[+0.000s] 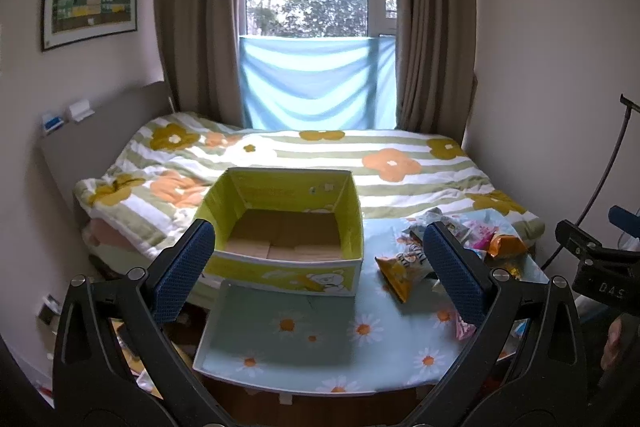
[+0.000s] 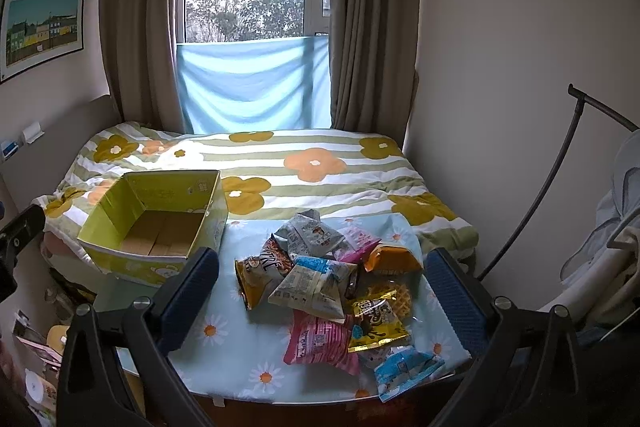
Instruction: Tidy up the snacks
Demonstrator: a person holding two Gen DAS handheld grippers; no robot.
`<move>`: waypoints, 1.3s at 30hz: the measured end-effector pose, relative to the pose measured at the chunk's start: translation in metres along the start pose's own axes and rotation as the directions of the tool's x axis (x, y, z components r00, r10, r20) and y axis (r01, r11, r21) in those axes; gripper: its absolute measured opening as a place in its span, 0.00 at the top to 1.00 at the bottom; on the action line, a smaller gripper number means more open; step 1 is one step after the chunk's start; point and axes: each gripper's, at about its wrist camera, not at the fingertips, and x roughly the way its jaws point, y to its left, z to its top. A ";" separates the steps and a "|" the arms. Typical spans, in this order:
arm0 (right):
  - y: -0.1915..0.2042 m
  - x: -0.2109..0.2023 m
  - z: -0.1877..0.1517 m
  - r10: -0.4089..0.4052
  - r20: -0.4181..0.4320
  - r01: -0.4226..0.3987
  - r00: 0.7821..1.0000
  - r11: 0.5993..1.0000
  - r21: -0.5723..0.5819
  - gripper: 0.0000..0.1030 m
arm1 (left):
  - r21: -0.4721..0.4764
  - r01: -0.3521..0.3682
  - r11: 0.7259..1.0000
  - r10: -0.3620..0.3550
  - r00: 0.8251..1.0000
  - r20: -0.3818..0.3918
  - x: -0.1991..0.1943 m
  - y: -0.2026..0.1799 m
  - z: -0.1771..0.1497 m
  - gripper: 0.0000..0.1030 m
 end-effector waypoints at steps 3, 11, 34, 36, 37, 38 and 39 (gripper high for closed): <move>0.001 0.000 0.001 0.006 -0.001 -0.006 1.000 1.000 0.001 0.00 | 0.002 0.003 1.000 -0.003 1.000 -0.008 0.003 -0.002 0.001 0.00; 0.001 0.002 -0.001 0.009 -0.004 -0.009 1.000 1.000 0.004 0.00 | 0.008 -0.005 1.000 0.005 1.000 -0.015 0.005 -0.003 0.003 0.00; 0.001 0.003 -0.008 0.013 -0.012 -0.013 1.000 1.000 0.008 0.00 | 0.022 0.001 1.000 -0.001 1.000 -0.013 0.000 -0.006 0.000 0.00; 0.001 0.003 -0.006 0.012 -0.012 -0.012 1.000 1.000 0.009 0.00 | 0.019 0.002 1.000 -0.002 1.000 -0.014 -0.001 -0.004 0.001 0.00; 0.000 0.003 -0.006 0.013 -0.013 -0.013 1.000 1.000 0.010 0.00 | 0.018 0.002 1.000 -0.002 1.000 -0.015 0.000 -0.004 0.001 0.00; 0.001 0.003 -0.006 0.015 -0.014 -0.014 1.000 1.000 0.012 0.00 | 0.016 0.005 1.000 -0.005 1.000 -0.015 0.000 -0.004 0.001 0.00; 0.001 0.003 -0.006 0.015 -0.016 -0.015 1.000 1.000 0.014 0.00 | 0.015 0.008 1.000 -0.008 1.000 -0.015 0.000 -0.004 0.001 0.00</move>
